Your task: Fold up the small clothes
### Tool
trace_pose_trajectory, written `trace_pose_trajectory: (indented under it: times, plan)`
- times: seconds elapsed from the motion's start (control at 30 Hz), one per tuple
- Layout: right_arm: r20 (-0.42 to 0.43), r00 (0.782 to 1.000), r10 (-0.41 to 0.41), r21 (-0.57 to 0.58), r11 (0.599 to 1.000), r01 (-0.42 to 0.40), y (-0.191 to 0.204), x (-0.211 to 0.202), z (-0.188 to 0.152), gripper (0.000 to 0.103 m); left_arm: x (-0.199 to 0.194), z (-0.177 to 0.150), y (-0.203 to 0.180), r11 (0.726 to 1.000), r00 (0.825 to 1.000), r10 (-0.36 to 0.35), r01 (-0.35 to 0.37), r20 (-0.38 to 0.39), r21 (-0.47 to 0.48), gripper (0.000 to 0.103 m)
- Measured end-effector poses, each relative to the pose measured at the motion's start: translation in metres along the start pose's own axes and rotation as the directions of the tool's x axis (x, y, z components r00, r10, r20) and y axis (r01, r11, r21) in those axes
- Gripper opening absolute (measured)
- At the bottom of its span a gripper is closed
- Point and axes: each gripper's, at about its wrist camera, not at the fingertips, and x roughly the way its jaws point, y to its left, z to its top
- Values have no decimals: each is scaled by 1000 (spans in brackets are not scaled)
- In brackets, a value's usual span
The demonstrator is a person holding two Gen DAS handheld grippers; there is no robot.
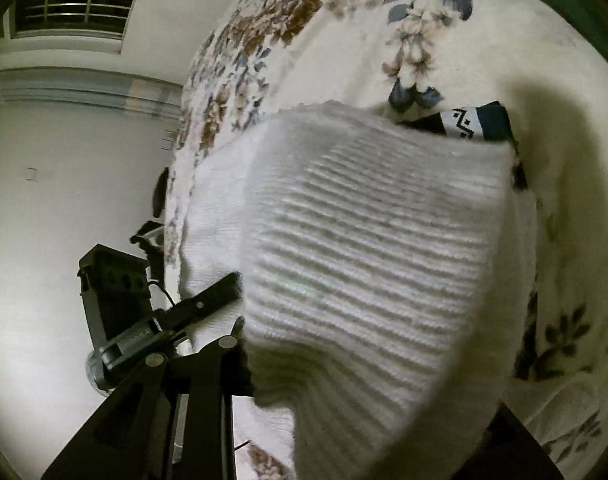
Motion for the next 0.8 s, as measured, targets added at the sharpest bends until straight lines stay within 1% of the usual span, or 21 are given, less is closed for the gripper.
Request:
trace_pose_trajectory:
  times: [0.07,0.1,0.13,0.17,0.2,0.23,0.27,0.3,0.33,0.37,0.4,0.43,0.47,0.5,0.53,0.6,0.67,0.7,0.77,0.8]
  plan:
    - [4,999,-42,3,999,42,0,3,5,36,-3,3,-1,1000,1000,-6,6,-4,-11,45]
    - [5,997,-79,2,997,79,0,2,9,42,-5,3,-3,1000,1000,1,-1,-5,-12,47]
    - [9,994,-108,-1,994,108,1,0,11,51,-7,4,-6,1000,1000,21,-21,-7,-10,58]
    - [22,988,-152,-8,988,152,3,-4,13,54,-10,3,-9,999,999,52,-52,-2,-5,63]
    - [41,980,-196,-18,980,197,4,-11,12,60,-15,1,-13,997,997,81,-81,19,6,68]
    - [68,958,-280,-34,959,282,6,-26,3,72,-22,-2,-20,991,991,125,-127,50,32,76]
    - [92,932,-352,-42,933,356,9,-33,0,78,-27,-5,-27,986,985,156,-160,70,55,82]
    - [115,911,-397,-46,914,404,11,-39,-4,87,-32,-10,-33,977,977,193,-200,91,74,94]
    - [141,878,-458,-49,882,469,14,-47,-13,96,-35,-11,-36,968,967,228,-237,112,85,96]
    - [155,847,-508,-52,852,521,17,-51,-20,99,-41,-18,-43,951,951,272,-289,148,108,96]
    - [169,825,-539,-58,830,554,18,-58,-29,103,-44,-22,-46,942,941,291,-314,171,121,98]
    - [195,789,-583,-67,795,603,22,-63,-40,103,-48,-30,-52,924,923,326,-357,204,138,103]
    - [212,761,-613,-71,767,638,24,-68,-50,103,-52,-41,-59,895,896,376,-417,238,156,103]
    - [232,728,-645,-69,736,674,27,-72,-61,103,-53,-46,-59,882,883,396,-442,251,163,103]
    - [241,716,-655,-65,725,685,27,-83,-73,103,-56,-56,-62,867,870,416,-467,263,173,103]
    - [252,694,-674,-66,704,707,31,-93,-95,103,-59,-71,-65,850,856,441,-495,270,180,103]
    - [262,680,-684,-69,690,720,36,-106,-118,103,-62,-85,-72,831,839,466,-524,280,187,103]
    - [269,676,-686,-68,686,724,39,-112,-127,103,-64,-91,-76,824,834,474,-533,284,191,103]
    - [293,657,-695,-71,670,739,47,-126,-144,103,-70,-106,-86,816,827,481,-544,291,197,103]
    - [302,654,-694,-72,667,742,51,-134,-153,103,-74,-113,-91,809,821,490,-554,293,196,103]
